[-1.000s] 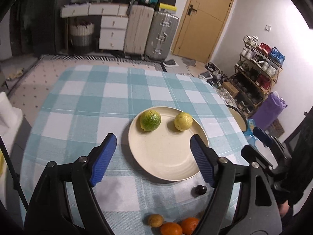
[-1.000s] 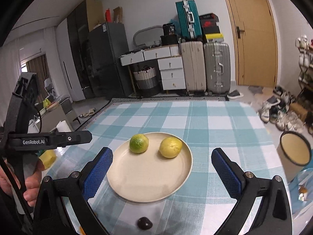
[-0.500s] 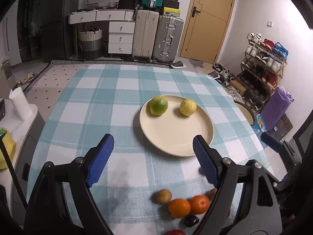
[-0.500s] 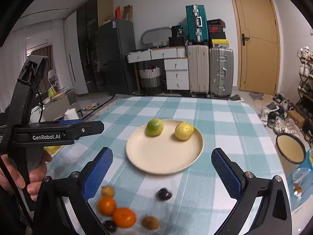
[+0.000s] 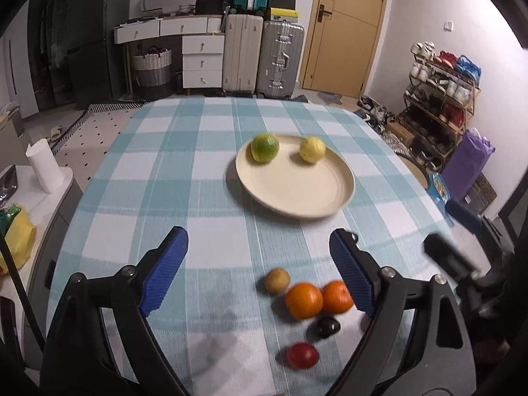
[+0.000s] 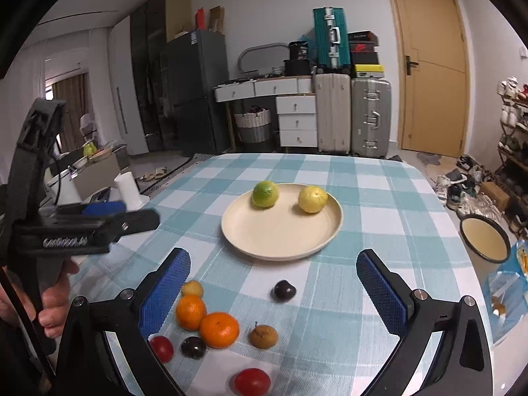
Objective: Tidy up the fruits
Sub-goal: 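Move both grippers back toward the remaining fruits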
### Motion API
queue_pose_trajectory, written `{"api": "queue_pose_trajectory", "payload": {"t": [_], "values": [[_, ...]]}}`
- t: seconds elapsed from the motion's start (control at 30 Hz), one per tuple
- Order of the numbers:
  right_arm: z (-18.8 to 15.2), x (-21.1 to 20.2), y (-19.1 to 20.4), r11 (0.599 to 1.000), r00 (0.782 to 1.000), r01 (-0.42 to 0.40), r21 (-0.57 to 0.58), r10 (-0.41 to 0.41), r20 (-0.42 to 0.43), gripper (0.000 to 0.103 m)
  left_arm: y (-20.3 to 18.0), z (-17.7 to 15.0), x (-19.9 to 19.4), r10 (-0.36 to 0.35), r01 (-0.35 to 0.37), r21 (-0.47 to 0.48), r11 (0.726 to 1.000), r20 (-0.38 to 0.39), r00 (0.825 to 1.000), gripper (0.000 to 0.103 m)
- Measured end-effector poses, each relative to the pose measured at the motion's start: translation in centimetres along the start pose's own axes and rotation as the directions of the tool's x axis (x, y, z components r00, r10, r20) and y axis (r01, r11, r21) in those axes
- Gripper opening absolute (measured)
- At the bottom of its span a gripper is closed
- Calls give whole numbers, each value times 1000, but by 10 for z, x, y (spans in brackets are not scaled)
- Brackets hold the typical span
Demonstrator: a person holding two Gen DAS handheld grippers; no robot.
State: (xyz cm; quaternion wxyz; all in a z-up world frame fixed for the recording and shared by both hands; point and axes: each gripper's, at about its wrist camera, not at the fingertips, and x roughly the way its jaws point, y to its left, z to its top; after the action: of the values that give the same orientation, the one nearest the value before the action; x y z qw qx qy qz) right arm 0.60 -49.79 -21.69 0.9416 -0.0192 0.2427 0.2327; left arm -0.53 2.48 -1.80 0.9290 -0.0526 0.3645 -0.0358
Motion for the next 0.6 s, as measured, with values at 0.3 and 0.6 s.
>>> {"api": "queue_pose_trajectory", "payload": {"t": [0.3, 0.6], "values": [[-21, -14, -3, 1000, 1000, -20, 22, 20, -13, 103, -2, -37, 16, -10, 11, 3, 1000, -89, 996, 88], [-42, -5, 11, 1000, 996, -26, -4, 26, -80, 103, 3, -68, 30, -26, 25, -7, 1000, -168, 985, 90]]}}
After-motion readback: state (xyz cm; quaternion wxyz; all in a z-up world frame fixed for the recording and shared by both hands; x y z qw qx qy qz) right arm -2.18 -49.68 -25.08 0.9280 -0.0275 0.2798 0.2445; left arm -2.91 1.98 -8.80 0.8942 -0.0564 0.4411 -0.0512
